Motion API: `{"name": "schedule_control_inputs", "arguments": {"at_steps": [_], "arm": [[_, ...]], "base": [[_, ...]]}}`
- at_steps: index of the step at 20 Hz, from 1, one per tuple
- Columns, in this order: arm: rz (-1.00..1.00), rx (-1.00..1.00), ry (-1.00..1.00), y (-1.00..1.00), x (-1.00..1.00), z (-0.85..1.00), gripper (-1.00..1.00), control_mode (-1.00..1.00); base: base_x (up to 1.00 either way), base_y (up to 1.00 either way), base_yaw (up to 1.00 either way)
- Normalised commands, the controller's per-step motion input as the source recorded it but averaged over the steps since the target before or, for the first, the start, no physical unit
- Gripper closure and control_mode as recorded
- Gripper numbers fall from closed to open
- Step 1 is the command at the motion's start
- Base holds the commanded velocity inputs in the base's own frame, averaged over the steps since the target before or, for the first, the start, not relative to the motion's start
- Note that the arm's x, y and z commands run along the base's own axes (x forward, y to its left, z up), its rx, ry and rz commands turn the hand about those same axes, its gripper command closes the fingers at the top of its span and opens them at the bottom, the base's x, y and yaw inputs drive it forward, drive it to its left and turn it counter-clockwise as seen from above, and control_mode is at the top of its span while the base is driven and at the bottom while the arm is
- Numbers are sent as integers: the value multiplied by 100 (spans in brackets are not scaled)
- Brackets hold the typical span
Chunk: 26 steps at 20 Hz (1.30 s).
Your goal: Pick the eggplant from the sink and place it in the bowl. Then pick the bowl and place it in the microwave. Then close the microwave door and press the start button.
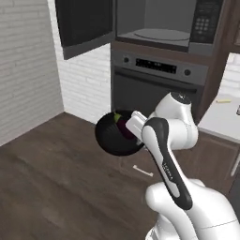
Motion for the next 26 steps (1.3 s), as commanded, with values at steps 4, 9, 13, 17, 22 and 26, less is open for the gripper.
{"name": "schedule_control_inputs", "arguments": {"at_steps": [4, 9, 13, 17, 22, 26], "arm": [[0, 0, 0, 0, 0, 0, 100, 100], [0, 0, 0, 0, 0, 0, 100, 100], [0, 0, 0, 0, 0, 0, 100, 100], [0, 0, 0, 0, 0, 0, 100, 100], [0, 0, 0, 0, 0, 0, 100, 100], [0, 0, 0, 0, 0, 0, 100, 100]], "base": [[77, 28, -62], [67, 26, -59], [53, 33, -52], [60, 46, -48], [59, 71, -35], [53, 71, -29]]}}
